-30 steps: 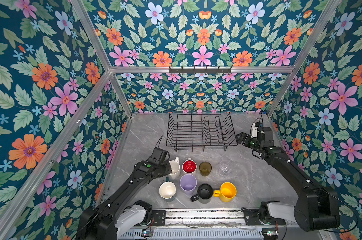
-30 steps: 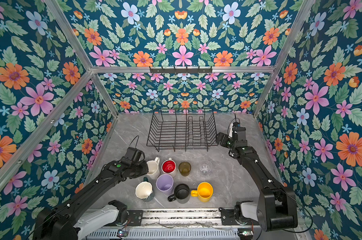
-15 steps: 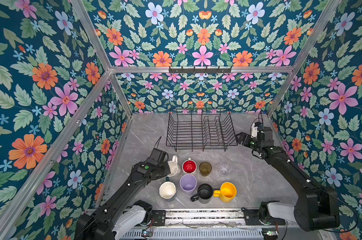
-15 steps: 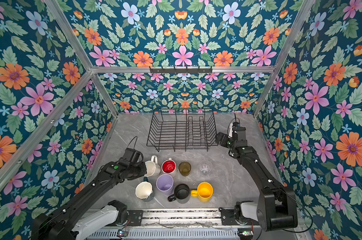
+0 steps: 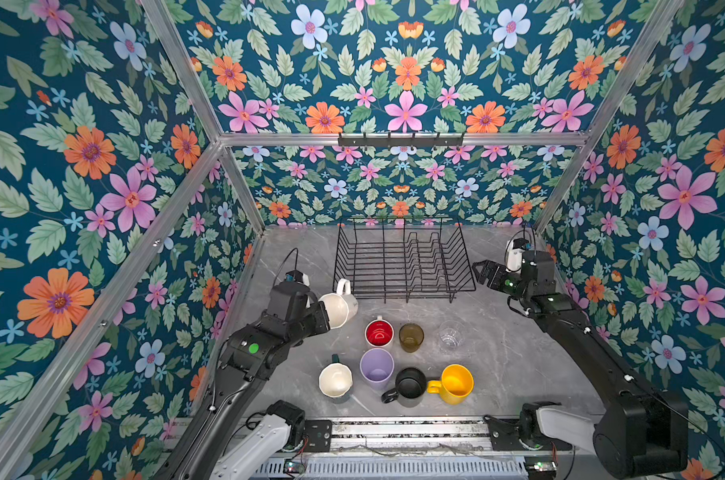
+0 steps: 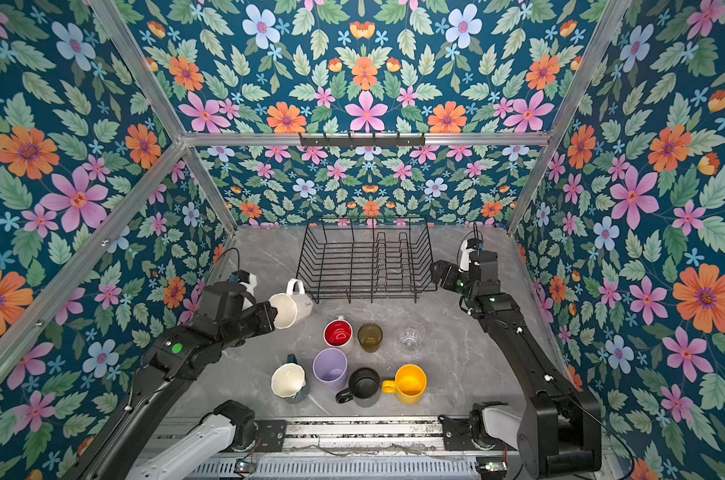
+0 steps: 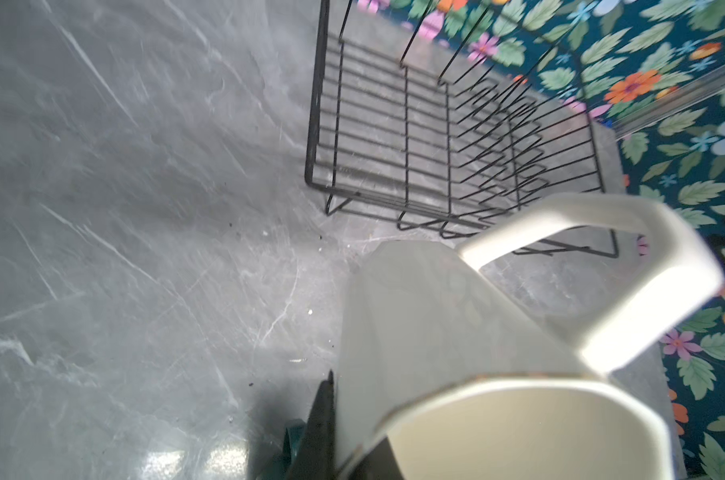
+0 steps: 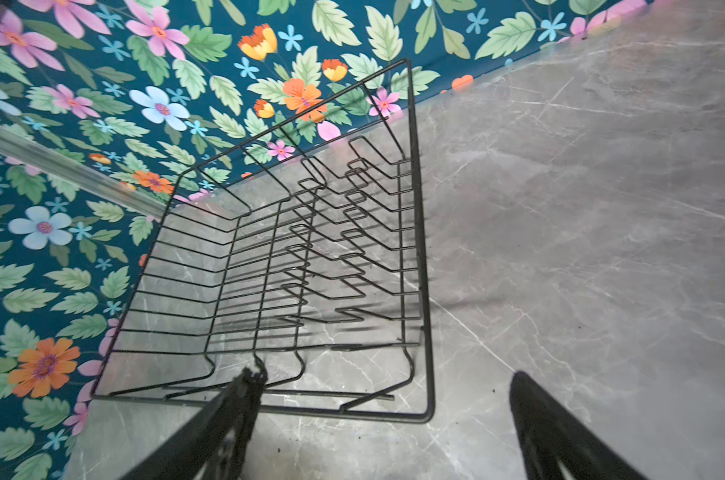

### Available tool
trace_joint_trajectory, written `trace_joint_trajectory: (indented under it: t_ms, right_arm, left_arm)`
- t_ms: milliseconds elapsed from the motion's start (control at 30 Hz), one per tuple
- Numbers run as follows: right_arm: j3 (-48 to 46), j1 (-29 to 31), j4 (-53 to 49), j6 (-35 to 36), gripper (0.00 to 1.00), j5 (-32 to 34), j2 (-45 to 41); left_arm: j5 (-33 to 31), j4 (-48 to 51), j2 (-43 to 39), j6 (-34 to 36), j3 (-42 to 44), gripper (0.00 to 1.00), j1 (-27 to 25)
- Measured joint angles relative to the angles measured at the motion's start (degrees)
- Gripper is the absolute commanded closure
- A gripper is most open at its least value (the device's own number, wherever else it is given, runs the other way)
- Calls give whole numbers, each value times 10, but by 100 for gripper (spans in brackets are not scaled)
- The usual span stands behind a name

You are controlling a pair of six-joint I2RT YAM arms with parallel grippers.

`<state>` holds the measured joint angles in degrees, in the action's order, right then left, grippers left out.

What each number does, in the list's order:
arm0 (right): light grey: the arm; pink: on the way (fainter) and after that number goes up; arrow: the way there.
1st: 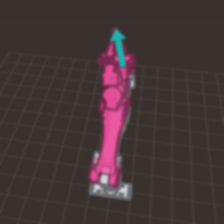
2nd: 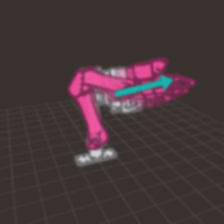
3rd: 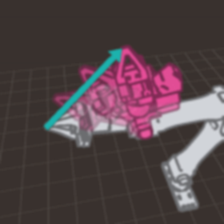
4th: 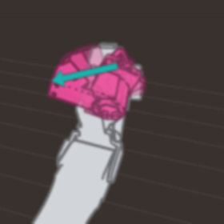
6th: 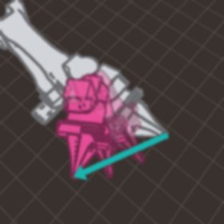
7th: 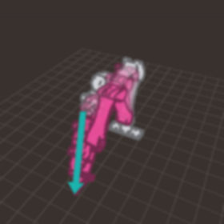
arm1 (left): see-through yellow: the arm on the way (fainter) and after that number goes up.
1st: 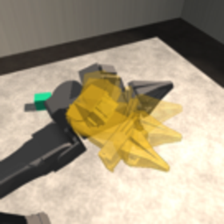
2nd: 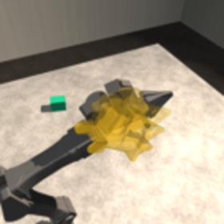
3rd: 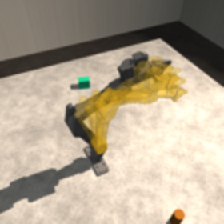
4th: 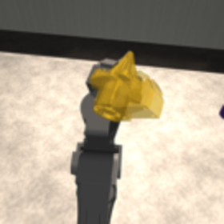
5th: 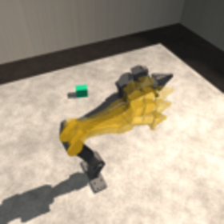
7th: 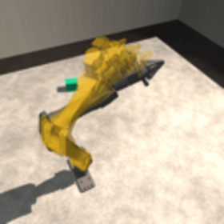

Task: Load the cups into the dish rack
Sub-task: 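Lift the white mug with the left gripper while the right gripper approaches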

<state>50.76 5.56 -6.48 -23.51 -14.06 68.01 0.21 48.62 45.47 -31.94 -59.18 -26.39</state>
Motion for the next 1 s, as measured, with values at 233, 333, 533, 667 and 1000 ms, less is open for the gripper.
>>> trace_joint_trajectory:
  t_ms: [233, 333, 533, 667, 1000]
  right_arm:
    - [2, 1, 23, 2, 4, -90, -11]
    - [2, 2, 46, -5, 1, -137, -4]
    - [-23, 2, 103, -46, 1, -184, -8]
    - [-38, 0, 131, -59, 1, -215, -20]
    - [-44, 11, 230, -52, 4, -376, -5]
  left_arm:
    - [13, -97, -16, 34, 28, 100, 0]
    - [52, -166, 11, 35, 54, 100, 1]
    - [156, -312, 71, 20, 74, 100, 32]
    - [271, -449, 122, -31, 101, 100, 95]
    - [466, -669, 205, -156, 155, 100, 132]
